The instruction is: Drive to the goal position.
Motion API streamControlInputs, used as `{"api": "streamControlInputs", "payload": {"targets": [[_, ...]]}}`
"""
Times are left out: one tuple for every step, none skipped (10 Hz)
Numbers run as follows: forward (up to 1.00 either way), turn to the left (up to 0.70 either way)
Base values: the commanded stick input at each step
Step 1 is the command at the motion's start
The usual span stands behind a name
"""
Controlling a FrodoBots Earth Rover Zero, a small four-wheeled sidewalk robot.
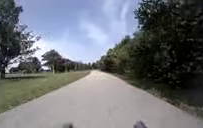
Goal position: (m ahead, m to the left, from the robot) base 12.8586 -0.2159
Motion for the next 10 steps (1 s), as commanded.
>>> {"api": "streamControlInputs", "payload": {"targets": [[0.7, 0.0], [0.7, 0.0], [0.7, 0.0], [0.7, 0.0], [0.7, 0.0], [0.7, 0.0], [0.7, 0.0], [0.7, 0.0], [0.7, 0.0], [0.7, 0.0]]}}
